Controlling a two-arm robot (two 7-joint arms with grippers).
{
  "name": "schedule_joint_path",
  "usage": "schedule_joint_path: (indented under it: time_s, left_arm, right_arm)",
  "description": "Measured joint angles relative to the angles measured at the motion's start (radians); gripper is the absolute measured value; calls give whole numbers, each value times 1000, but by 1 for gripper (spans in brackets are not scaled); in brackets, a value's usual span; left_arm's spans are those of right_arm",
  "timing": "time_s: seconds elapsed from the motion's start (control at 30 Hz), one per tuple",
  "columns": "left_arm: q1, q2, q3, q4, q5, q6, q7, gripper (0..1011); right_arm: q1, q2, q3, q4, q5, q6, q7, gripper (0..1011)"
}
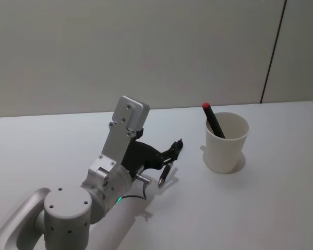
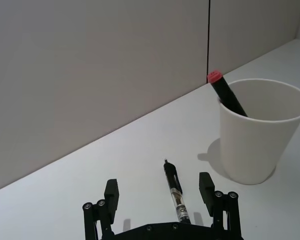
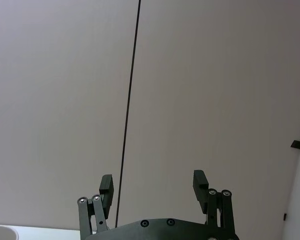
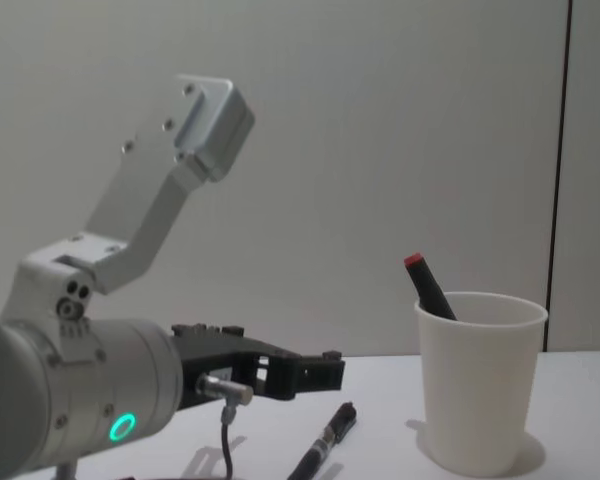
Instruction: Place the pen into the pen holder.
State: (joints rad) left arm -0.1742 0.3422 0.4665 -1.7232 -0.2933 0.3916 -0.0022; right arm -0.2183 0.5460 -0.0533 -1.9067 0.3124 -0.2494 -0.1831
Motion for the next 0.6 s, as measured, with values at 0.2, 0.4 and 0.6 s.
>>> schedule_joint_path:
  time_s: [0.2,0.4,0.6]
  left_arm:
    - [-3,-12,1,20,-6,0,2,1001]
    - [-6,-18,1,26,-5,7,-12,1001]
    - [-11,-21,3,27,12,23,-38,1001]
  right_arm:
    - [-2,0,3,-4,5,-11,2,1001]
    - [-3,-1,5,-7,9,-19,3,1001]
    - [-3,-1,5,-8,12,-23,3,1001]
